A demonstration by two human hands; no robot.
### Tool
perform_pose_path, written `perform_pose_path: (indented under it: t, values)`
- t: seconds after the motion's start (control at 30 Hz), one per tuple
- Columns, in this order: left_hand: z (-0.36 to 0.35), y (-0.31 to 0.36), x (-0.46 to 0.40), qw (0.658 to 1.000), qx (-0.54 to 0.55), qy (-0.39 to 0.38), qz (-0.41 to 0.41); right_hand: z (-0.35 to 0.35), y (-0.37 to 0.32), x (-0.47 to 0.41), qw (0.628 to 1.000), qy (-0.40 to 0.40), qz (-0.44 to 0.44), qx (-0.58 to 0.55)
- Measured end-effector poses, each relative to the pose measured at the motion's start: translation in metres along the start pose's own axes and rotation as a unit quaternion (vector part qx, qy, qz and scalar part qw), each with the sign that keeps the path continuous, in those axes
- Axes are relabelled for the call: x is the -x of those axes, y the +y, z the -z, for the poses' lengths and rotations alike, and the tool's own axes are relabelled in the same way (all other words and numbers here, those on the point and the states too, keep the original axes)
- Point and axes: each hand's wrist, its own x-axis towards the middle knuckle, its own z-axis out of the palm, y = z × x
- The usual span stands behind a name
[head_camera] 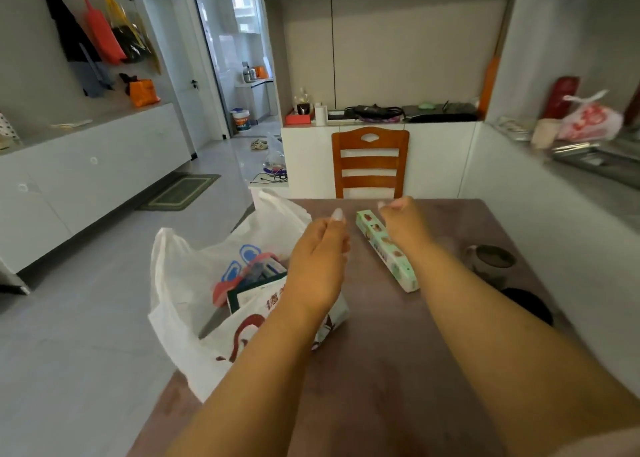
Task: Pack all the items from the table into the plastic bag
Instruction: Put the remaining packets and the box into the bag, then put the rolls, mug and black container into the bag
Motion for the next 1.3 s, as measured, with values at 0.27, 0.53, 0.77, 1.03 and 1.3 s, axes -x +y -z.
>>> perform_pose_path:
  t: [0.27, 0.53, 0.77, 1.03, 1.3]
  values:
    - [-0.093, -0.055, -0.062, 0.995, -0.033, -0.052, 0.081, 0.04, 0.107, -0.04, 0.98, -0.022, -0.143, 0.136]
    - [-0.174, -0.11, -0.151, 0.977, -0.062, -0.112, 0.172, 0.01, 0.165, -0.086, 0.959, -0.06, -0.195, 0.197]
    - [-0.217, -0.152, -0.2, 0.951, -0.179, -0.151, 0.201, -0.008, 0.194, -0.114, 0.932, -0.059, -0.221, 0.28]
    - [-0.202, -0.181, -0.211, 0.935, -0.283, -0.15, 0.15, -0.007, 0.211, -0.117, 0.937, -0.104, -0.221, 0.248]
    - [-0.168, -0.192, -0.187, 0.963, -0.209, -0.057, 0.158, 0.007, 0.201, -0.11, 0.962, -0.09, -0.249, 0.07]
